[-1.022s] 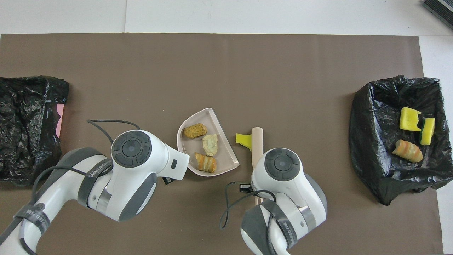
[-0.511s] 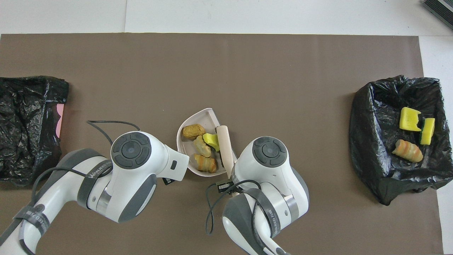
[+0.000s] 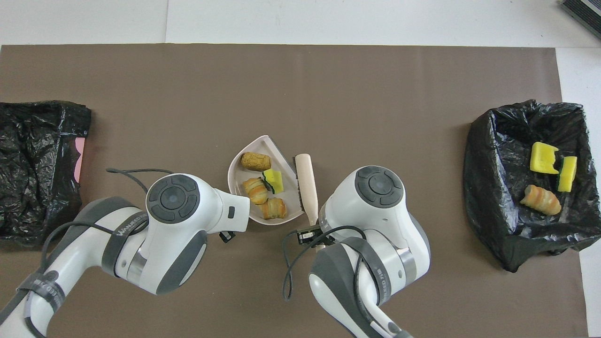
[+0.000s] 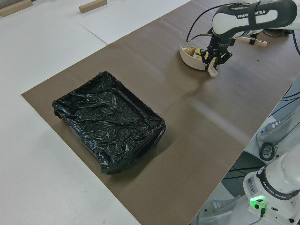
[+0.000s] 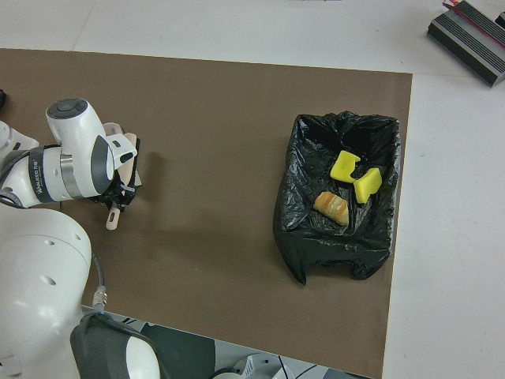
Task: Sweep and dump trash in bin
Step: 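Sweep the yellow sponge into the dustpan with the right gripper's brush, then carry the dustpan over the nearer bag while the right gripper sets down the brush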
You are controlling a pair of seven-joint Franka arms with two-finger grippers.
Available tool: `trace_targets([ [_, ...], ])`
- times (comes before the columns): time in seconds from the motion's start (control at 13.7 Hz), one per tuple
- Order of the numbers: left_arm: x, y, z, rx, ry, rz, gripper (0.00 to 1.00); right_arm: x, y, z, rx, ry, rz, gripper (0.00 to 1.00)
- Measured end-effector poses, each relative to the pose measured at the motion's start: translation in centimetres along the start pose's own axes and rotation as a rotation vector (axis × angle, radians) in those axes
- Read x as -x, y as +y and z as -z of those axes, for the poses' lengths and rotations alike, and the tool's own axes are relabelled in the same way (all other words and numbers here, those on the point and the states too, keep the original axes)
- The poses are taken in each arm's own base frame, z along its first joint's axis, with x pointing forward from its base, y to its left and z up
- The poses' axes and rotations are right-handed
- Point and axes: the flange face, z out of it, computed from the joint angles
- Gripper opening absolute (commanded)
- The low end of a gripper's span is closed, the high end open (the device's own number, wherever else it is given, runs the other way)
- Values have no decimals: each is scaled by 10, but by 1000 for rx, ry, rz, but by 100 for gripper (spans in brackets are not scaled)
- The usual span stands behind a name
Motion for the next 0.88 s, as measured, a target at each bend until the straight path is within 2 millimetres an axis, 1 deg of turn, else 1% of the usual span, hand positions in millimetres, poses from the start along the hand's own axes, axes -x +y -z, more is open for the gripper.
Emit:
trace_targets([
  [0.15, 3, -20, 12, -8, 25, 86, 0, 11, -8, 9, 41, 20, -47, 0],
  [0.22, 3, -31, 22, -14, 45, 124, 0, 17, -17, 10, 54, 24, -62, 0],
  [0.29, 4, -43, 34, -21, 68, 160, 0, 25, -30, 7, 62, 20, -67, 0],
  [0.44, 13, -69, 57, -33, 95, 219, 0, 46, -63, -9, 86, 3, -81, 0],
  [0.58, 32, -97, 82, -39, 103, 282, 0, 71, -97, -26, 113, -9, -96, 0],
  [0.73, 55, -127, 108, -43, 102, 351, 0, 97, -130, -41, 129, -5, -119, 0],
  [0.88, 80, -156, 130, -37, 85, 390, 0, 119, -160, -59, 117, 29, -145, 0],
])
